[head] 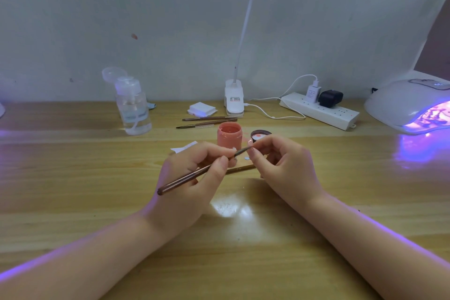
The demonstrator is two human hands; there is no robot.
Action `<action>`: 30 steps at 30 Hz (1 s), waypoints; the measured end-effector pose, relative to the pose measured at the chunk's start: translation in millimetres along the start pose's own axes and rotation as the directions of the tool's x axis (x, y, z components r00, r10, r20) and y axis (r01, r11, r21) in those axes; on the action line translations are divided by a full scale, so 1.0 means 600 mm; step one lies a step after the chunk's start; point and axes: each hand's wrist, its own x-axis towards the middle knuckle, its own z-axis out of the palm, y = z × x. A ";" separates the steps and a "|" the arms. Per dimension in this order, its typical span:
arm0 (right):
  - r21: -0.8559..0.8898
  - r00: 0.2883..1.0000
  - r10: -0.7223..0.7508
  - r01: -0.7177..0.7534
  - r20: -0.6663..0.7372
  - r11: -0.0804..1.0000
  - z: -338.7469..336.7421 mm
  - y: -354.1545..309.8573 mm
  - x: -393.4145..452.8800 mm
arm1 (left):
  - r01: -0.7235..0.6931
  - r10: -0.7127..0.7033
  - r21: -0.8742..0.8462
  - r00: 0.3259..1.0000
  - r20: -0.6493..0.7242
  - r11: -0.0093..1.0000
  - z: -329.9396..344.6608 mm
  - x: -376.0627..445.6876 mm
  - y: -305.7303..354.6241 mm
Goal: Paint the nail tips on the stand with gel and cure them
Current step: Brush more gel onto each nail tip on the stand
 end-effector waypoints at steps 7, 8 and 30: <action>-0.023 1.000 0.004 -0.004 -0.002 1.000 0.001 0.004 0.001 | -0.006 0.008 0.056 0.999 -0.043 0.998 0.000 0.001 0.002; -0.026 1.000 -0.002 0.002 -0.003 1.000 0.001 0.004 0.001 | 0.007 -0.004 0.065 0.999 -0.037 0.998 0.001 0.002 0.001; 0.000 1.000 0.004 -0.004 0.012 1.000 0.001 0.005 0.002 | -0.043 0.044 0.090 0.999 -0.010 0.995 -0.003 0.001 0.008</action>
